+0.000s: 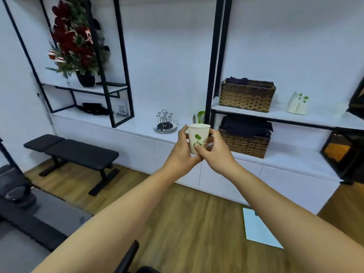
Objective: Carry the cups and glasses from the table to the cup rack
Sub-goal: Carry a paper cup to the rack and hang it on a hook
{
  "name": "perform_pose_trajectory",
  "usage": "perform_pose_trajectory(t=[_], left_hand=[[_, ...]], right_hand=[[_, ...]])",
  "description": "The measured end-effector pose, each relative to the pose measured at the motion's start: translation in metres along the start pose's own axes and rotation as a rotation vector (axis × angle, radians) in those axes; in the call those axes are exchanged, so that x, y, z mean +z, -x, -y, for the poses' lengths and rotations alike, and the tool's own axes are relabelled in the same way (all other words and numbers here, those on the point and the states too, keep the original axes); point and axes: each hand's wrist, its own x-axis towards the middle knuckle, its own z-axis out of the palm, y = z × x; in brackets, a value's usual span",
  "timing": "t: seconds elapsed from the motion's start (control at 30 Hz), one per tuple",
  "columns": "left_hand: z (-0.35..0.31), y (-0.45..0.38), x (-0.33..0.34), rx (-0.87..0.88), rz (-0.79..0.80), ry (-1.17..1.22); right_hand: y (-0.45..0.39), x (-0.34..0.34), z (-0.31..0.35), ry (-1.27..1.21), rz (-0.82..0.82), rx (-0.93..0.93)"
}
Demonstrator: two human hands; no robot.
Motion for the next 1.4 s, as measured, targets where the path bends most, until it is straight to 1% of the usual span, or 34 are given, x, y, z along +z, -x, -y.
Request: perform_pose_trajectory(t=[0.13, 0.27, 0.4, 0.53, 0.67, 0.8, 0.93, 1.07, 1.13, 1.23, 1.3, 1.33, 1.4], left_hand=[[0.051, -0.089, 0.002, -0.016, -0.064, -0.023], [0.097, -0.185, -0.007, -0.007, -0.126, -0.074], [0.14, -0.263, -0.022, -0.014, -0.143, -0.143], [0.193, -0.317, -0.034, -0.013, -0.14, -0.211], [0.248, -0.364, -0.046, -0.086, -0.139, -0.253], [0.302, -0.412, -0.056, -0.125, -0.122, -0.324], [0.35, -0.469, -0.067, -0.155, -0.104, -0.477], [0.387, -0.541, -0.084, -0.158, -0.081, -0.606], [0.404, -0.568, -0.093, -0.165, -0.104, -0.641], [0.429, -0.599, -0.105, -0.192, -0.155, -0.623], [0.442, -0.616, -0.115, -0.164, -0.164, -0.594], [0.449, -0.628, -0.122, -0.154, -0.171, -0.576], [0.469, -0.652, -0.137, -0.157, -0.179, -0.529]], right_hand=[[-0.095, 0.016, -0.038, -0.021, 0.015, -0.018], [-0.202, 0.035, -0.062, -0.042, 0.016, 0.01], [-0.296, 0.061, -0.083, -0.082, 0.027, 0.077], [-0.367, 0.089, -0.113, -0.106, 0.124, 0.128], [-0.432, 0.124, -0.144, -0.186, 0.269, 0.201], [-0.494, 0.155, -0.172, -0.198, 0.31, 0.188], [-0.572, 0.183, -0.203, -0.164, 0.375, 0.198], [-0.659, 0.208, -0.231, -0.205, 0.517, 0.287], [-0.695, 0.219, -0.239, -0.255, 0.555, 0.349], [-0.74, 0.235, -0.247, -0.305, 0.61, 0.458], [-0.764, 0.243, -0.249, -0.312, 0.651, 0.491], [-0.777, 0.248, -0.25, -0.304, 0.652, 0.497], [-0.802, 0.261, -0.252, -0.292, 0.598, 0.498]])
